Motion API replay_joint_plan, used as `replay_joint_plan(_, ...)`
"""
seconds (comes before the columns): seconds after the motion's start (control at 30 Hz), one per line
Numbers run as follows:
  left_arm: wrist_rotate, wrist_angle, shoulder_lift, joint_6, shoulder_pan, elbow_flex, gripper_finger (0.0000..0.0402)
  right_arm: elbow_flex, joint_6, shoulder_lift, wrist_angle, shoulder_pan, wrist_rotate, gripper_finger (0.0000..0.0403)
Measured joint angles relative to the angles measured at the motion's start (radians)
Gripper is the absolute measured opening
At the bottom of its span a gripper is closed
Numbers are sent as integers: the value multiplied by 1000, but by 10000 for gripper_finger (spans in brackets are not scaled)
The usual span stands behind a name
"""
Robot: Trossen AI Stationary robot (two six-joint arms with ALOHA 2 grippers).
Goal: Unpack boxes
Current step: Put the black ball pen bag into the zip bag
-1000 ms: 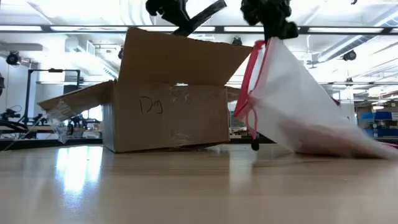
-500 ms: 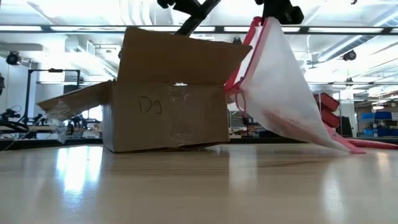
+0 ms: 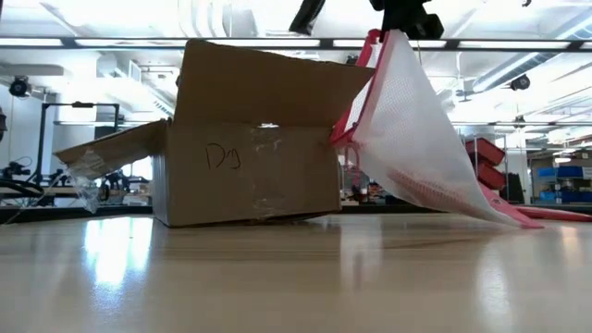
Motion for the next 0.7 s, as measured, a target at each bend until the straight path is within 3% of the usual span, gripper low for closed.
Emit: replay_joint_plan(0.7,31,69,0,-39,0,0,72,0,46,-135,-145,0,8,0)
